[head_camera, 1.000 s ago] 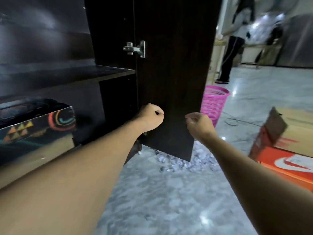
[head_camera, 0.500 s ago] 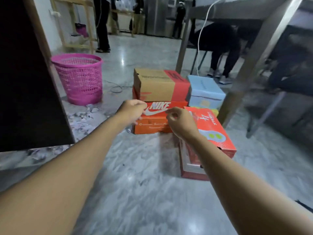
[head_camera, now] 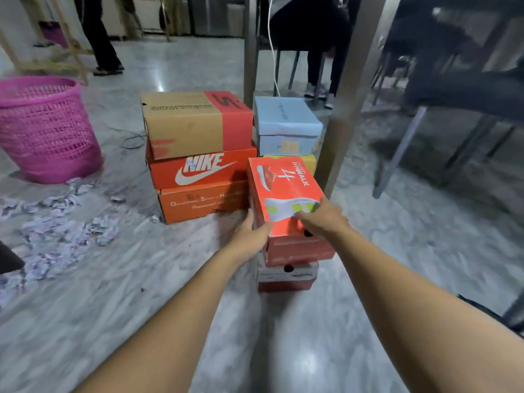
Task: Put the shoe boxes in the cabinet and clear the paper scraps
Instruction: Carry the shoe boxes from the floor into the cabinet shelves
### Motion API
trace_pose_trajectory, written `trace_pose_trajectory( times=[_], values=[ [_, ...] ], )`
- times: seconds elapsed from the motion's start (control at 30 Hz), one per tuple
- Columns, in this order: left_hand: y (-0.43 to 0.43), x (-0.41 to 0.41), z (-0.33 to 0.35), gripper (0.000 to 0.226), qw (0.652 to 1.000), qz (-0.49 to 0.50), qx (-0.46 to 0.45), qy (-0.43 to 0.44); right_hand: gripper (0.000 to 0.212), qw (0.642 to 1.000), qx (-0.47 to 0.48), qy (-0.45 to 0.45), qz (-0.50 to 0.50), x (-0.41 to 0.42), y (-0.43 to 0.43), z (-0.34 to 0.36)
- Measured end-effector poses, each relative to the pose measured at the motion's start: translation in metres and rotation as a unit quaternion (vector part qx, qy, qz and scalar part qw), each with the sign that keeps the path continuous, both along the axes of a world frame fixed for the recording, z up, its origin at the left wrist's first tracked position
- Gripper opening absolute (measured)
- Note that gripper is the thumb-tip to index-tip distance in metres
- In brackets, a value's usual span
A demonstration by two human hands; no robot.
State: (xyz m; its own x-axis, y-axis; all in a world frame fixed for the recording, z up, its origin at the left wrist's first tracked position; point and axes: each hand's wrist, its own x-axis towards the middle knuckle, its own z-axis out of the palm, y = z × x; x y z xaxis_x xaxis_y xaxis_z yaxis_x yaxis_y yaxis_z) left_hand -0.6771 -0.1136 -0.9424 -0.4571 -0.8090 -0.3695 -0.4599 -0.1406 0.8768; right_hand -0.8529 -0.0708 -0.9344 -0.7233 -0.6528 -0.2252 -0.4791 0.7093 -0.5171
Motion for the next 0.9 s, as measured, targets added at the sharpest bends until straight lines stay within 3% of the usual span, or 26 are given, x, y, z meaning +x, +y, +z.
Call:
trace_pose_trajectory(
  times=[0.07, 0.17, 0.2, 0.3, 0.43, 0.53, 0.67, 0.83, 0.9],
  values=[
    [-0.001, -0.008, -0.002, 0.079, 1.0, 0.011, 0.019, 0.022, 0.08, 1.0, 0.002, -0.009, 0.008, -0.003, 0.001, -0.005],
    [-0.007, -0.008, -0.011, 0.034, 0.993, 0.104, -0.014, 0.045, 0.074, 0.999, -0.032, -0.004, 0.004, -0.007, 0.006, -0.009],
    [-0.009, -0.004, -0.013, 0.029, 0.989, 0.139, -0.038, 0.045, 0.068, 0.998, -0.054, -0.018, 0.012, -0.01, 0.008, -0.013],
    [-0.018, 0.011, -0.026, 0.047, 0.982, 0.182, -0.045, 0.021, 0.059, 0.983, -0.119, -0.143, -0.009, -0.019, 0.017, -0.025],
    [-0.02, 0.018, -0.036, 0.045, 0.997, 0.06, 0.046, 0.035, 0.042, 0.948, -0.123, -0.293, 0.029, -0.008, 0.035, -0.039],
    [-0.018, 0.021, -0.037, 0.047, 0.991, 0.047, 0.102, 0.069, 0.038, 0.92, -0.139, -0.358, 0.077, 0.003, 0.042, -0.043],
    [-0.014, 0.044, -0.03, 0.061, 0.982, 0.081, 0.15, 0.08, 0.041, 0.888, -0.197, -0.396, 0.128, 0.023, 0.04, -0.039],
    [-0.008, 0.096, -0.007, 0.036, 0.975, 0.153, 0.117, 0.109, 0.054, 0.87, -0.197, -0.401, 0.209, 0.056, 0.021, -0.015],
    [-0.003, 0.123, -0.002, 0.036, 0.971, 0.185, 0.106, 0.11, 0.049, 0.863, -0.18, -0.383, 0.276, 0.079, 0.013, 0.0]
  ],
)
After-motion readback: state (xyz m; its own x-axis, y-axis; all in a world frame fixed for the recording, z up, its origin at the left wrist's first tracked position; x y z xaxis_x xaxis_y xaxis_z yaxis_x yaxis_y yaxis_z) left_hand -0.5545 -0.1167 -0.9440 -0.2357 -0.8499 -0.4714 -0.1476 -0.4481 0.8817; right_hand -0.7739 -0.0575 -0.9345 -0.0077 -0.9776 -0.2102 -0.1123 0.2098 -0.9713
